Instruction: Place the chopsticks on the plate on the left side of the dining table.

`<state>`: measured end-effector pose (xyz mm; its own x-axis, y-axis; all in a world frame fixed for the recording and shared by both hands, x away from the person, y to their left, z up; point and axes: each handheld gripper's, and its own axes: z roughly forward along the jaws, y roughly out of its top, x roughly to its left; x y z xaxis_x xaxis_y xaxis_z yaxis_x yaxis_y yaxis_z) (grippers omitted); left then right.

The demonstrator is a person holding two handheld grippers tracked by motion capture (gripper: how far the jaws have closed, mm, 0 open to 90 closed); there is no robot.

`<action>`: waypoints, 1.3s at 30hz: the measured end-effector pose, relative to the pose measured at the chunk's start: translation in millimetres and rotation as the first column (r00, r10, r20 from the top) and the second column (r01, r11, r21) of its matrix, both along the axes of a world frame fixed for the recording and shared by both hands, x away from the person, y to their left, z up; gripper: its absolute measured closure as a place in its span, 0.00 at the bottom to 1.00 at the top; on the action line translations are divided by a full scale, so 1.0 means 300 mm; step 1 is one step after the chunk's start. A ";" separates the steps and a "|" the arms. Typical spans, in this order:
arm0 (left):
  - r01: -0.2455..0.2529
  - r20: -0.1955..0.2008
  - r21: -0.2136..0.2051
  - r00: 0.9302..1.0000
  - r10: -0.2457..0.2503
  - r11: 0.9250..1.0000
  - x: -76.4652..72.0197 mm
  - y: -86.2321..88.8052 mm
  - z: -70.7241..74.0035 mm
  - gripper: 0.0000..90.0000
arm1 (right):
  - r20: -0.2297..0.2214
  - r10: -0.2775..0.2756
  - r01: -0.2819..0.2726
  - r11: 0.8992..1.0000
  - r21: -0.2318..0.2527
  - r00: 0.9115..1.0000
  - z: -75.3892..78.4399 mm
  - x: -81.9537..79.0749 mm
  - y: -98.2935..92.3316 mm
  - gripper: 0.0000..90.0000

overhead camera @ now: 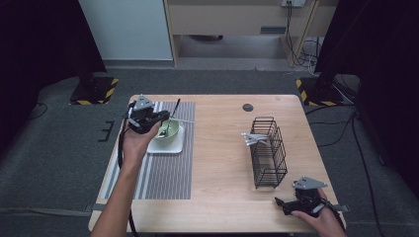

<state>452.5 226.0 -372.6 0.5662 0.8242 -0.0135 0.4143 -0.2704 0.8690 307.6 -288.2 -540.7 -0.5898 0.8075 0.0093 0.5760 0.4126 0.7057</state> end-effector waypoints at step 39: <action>-0.010 0.013 0.042 1.000 0.009 0.999 -0.212 0.113 -0.246 0.92 | 0.000 -0.001 0.001 1.000 0.000 1.000 0.000 0.000 0.000 0.00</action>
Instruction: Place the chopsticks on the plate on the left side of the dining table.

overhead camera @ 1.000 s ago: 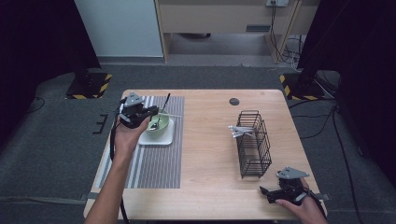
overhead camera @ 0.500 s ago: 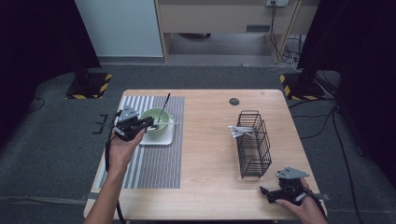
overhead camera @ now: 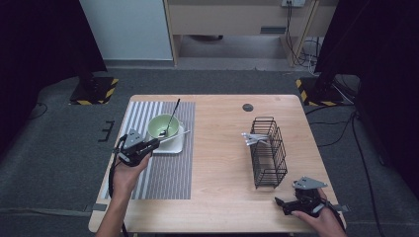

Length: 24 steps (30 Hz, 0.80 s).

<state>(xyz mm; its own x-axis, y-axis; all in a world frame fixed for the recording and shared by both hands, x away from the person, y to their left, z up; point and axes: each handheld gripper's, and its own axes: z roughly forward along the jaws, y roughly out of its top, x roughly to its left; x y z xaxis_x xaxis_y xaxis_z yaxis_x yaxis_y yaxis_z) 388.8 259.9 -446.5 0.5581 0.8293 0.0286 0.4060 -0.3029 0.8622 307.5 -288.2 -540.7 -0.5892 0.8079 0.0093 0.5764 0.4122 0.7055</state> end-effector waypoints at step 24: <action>0.044 -0.122 0.083 0.992 -0.034 0.996 -0.012 0.031 -0.144 0.92 | -0.002 0.004 -0.004 1.000 0.001 1.000 0.001 -0.006 -0.003 0.00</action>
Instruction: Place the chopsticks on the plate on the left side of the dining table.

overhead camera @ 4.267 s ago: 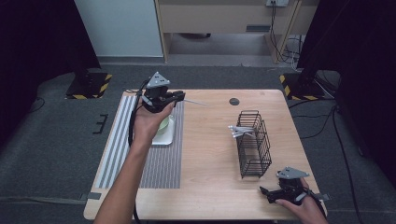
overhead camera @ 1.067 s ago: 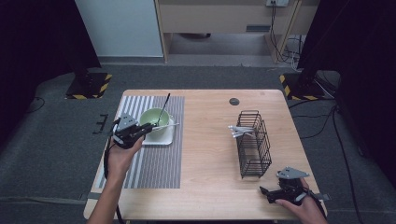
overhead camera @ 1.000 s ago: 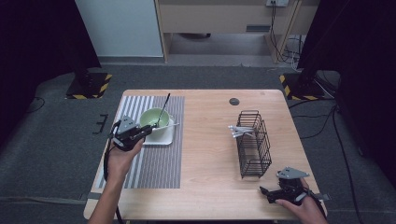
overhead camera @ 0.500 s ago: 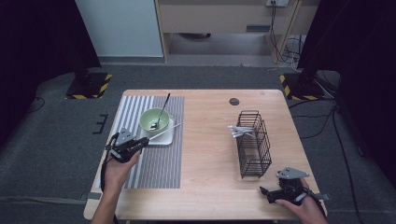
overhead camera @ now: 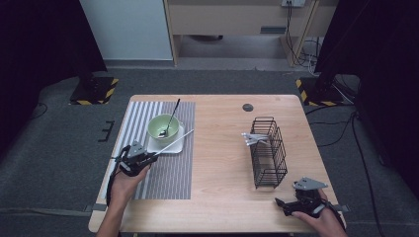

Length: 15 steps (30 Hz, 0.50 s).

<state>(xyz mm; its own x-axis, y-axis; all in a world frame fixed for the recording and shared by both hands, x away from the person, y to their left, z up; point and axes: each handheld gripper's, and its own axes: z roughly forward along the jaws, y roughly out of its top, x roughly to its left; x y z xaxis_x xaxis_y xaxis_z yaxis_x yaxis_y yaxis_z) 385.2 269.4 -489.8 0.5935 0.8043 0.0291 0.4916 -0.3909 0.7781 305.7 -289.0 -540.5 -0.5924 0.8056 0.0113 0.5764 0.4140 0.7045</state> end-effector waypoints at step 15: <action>0.031 -0.048 0.073 0.998 -0.028 0.997 0.014 -0.026 -0.056 0.92 | 0.000 0.001 -0.001 1.000 0.000 1.000 0.000 0.000 0.000 0.00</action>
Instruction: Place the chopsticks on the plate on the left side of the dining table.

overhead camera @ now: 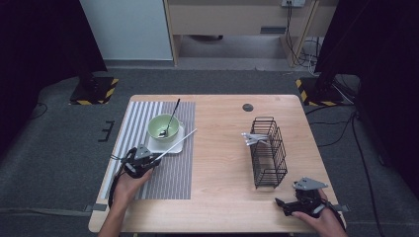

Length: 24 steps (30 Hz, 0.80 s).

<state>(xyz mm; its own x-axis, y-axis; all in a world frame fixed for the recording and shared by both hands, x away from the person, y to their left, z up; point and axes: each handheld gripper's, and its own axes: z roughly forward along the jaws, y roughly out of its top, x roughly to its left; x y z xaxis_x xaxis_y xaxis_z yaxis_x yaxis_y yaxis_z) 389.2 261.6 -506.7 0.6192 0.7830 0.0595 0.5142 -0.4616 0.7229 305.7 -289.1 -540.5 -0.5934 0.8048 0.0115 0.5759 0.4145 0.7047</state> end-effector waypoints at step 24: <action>-0.016 -0.015 0.012 1.000 0.016 1.000 0.004 0.018 -0.016 0.92 | 0.002 0.003 -0.003 1.000 -0.001 1.000 0.000 0.000 -0.001 0.00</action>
<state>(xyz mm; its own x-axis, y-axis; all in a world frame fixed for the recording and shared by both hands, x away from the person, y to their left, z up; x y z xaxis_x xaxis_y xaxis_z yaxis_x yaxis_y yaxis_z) 390.4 267.1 -511.4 0.6072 0.7923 0.0597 0.5324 -0.4616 0.7096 305.5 -289.4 -540.6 -0.5961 0.8029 0.0096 0.5733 0.4171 0.7052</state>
